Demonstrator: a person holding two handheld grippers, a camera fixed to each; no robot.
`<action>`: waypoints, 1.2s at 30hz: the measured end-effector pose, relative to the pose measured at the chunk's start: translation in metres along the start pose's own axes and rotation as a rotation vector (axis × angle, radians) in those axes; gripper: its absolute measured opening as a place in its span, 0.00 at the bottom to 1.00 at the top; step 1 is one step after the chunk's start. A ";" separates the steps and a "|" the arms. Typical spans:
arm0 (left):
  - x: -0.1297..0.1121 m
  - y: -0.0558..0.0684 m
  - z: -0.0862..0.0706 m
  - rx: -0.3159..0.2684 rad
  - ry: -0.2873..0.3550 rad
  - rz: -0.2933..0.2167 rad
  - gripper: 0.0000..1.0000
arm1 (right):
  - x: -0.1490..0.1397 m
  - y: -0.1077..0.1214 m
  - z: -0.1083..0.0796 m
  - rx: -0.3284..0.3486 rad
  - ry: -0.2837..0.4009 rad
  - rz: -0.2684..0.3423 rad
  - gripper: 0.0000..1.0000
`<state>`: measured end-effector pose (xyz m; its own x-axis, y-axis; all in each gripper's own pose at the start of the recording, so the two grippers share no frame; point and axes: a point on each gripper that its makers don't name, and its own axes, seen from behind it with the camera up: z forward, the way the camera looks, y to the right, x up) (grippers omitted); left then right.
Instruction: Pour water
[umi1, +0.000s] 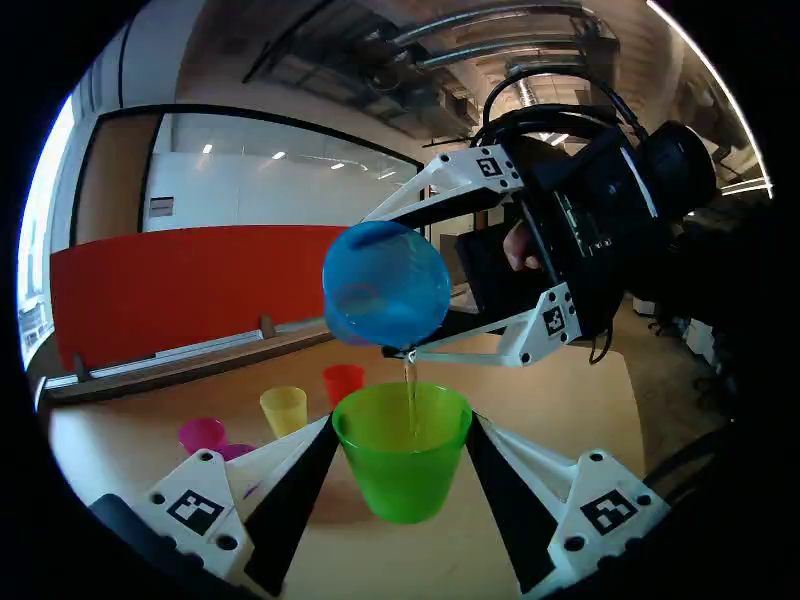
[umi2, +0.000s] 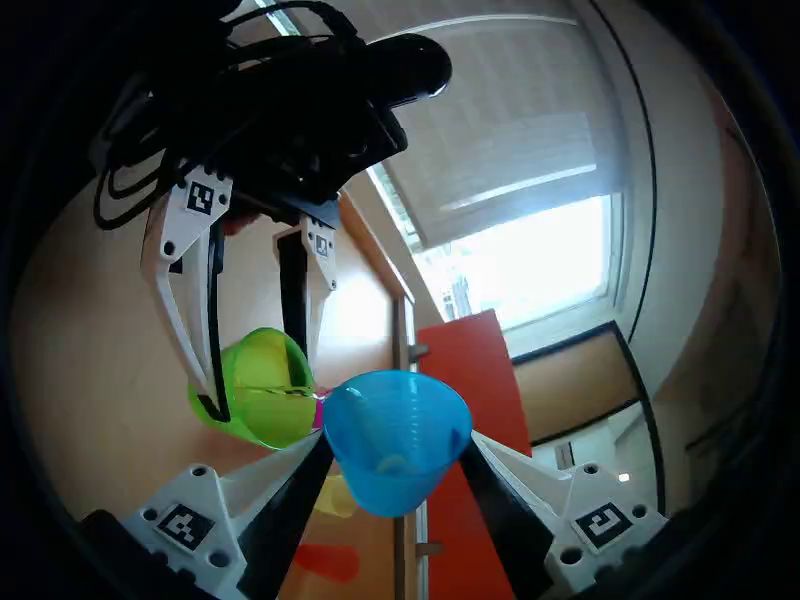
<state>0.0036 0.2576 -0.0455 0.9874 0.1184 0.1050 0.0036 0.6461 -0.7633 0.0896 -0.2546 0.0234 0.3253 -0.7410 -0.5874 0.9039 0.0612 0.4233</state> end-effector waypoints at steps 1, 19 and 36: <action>0.000 0.000 0.000 0.001 0.000 0.000 0.88 | 0.000 0.000 0.000 0.001 0.000 -0.001 0.89; 0.004 0.000 -0.001 -0.003 0.008 -0.003 0.88 | 0.001 0.003 -0.001 -0.001 -0.002 -0.028 0.89; 0.001 0.002 -0.002 -0.003 0.007 -0.002 0.88 | 0.003 0.000 0.001 0.007 -0.004 -0.070 0.89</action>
<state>0.0052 0.2575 -0.0481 0.9885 0.1121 0.1019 0.0058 0.6439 -0.7651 0.0903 -0.2569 0.0223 0.2604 -0.7462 -0.6127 0.9222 0.0044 0.3866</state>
